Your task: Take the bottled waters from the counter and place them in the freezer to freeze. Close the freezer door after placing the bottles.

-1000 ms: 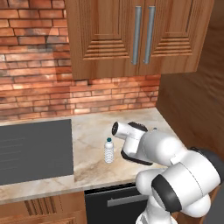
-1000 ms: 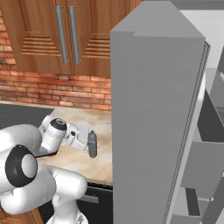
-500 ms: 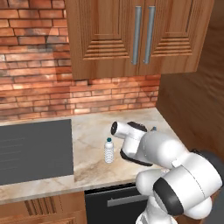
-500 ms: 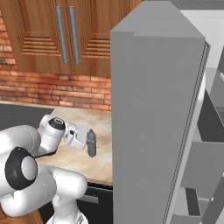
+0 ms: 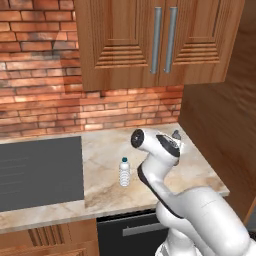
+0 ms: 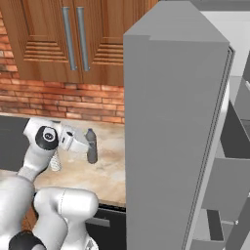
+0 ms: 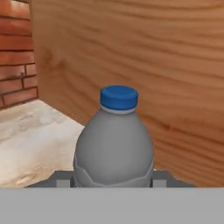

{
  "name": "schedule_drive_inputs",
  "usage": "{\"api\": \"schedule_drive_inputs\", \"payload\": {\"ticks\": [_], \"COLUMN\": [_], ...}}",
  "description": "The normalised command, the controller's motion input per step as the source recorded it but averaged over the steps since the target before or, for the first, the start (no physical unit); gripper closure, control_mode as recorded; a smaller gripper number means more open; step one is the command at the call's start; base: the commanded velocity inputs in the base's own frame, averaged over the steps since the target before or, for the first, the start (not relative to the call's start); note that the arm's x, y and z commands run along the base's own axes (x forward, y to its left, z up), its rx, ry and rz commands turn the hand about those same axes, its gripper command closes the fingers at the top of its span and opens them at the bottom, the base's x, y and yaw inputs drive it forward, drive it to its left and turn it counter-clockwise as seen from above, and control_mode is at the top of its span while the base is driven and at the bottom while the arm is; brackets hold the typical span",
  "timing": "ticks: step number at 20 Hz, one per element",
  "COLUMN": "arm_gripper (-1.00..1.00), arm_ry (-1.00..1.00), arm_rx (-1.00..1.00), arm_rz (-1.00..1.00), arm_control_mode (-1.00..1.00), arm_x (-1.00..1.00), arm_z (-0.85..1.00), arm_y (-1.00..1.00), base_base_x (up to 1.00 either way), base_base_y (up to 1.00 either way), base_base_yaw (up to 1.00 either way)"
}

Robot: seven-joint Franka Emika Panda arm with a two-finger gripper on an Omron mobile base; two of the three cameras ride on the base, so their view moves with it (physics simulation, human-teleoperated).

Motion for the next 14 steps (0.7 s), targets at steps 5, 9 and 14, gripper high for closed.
{"api": "schedule_drive_inputs", "payload": {"ticks": [5,9,14], "arm_gripper": [1.00,1.00,1.00], "arm_ry": [0.11,0.20,0.16], "arm_rx": [0.16,0.03,-0.05], "arm_rz": [0.50,0.41,0.43], "arm_control_mode": [-1.00,-1.00,-1.00], "arm_x": [-0.30,-0.03,-0.01], "arm_z": [0.72,0.56,0.28], "arm_y": [0.00,-0.07,0.06], "base_base_x": [0.00,0.00,0.00], "base_base_y": [0.00,0.00,0.00], "base_base_yaw": [0.00,0.00,0.00]}}
